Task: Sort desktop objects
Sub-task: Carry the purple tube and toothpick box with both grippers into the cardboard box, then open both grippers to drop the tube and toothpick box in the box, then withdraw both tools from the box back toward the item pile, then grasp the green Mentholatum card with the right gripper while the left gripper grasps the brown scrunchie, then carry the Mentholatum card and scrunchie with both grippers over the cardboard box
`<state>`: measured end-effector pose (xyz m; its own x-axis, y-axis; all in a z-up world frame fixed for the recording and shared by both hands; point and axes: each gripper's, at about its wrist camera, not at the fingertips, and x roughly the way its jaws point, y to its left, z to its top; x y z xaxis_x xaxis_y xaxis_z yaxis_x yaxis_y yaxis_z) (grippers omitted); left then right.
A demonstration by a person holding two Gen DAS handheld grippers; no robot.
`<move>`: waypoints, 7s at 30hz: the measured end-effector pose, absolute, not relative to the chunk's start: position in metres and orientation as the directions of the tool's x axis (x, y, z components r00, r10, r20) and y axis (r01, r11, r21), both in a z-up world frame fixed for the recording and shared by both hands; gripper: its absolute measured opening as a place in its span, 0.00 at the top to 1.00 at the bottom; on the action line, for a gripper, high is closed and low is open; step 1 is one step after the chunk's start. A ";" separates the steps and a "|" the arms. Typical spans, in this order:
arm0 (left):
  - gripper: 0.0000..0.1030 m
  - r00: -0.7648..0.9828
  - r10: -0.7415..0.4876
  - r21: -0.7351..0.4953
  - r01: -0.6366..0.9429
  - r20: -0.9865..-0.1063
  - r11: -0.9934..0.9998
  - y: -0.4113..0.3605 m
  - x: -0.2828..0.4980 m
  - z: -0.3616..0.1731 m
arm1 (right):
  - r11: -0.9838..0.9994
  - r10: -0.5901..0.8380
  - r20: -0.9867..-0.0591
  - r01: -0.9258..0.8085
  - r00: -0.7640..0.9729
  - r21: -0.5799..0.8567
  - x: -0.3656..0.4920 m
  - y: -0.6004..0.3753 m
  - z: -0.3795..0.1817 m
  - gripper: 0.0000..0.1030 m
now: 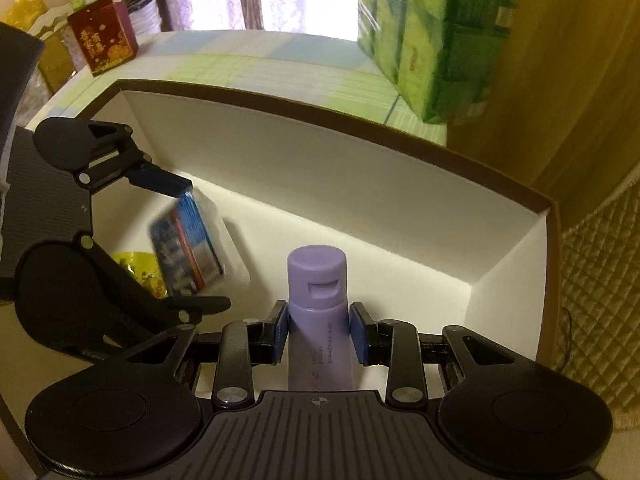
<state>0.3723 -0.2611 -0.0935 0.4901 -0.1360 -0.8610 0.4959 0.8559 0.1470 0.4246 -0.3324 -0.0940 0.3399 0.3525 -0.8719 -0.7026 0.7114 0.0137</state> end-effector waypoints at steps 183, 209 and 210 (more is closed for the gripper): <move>0.80 0.477 -0.242 -0.012 0.435 -0.845 0.900 0.078 0.143 -0.090 | 0.957 0.235 -0.875 -0.259 0.422 0.132 0.116 -0.205 -0.113 0.70; 0.80 0.561 -0.410 -0.024 0.570 -0.719 0.822 -0.083 0.117 0.005 | 0.874 0.419 -0.773 -0.444 0.477 0.199 0.112 -0.303 -0.009 0.70; 0.80 0.564 -0.413 -0.021 0.573 -0.715 0.819 -0.089 0.120 0.007 | 0.871 0.425 -0.766 -0.450 0.482 0.200 0.114 -0.307 -0.006 0.70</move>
<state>0.1198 -0.0891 0.0071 0.5644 -0.4129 -0.7148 0.5729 0.8194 -0.0210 0.1141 -0.3065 -0.0056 0.4823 0.4247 -0.7662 -0.4496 0.8706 0.1997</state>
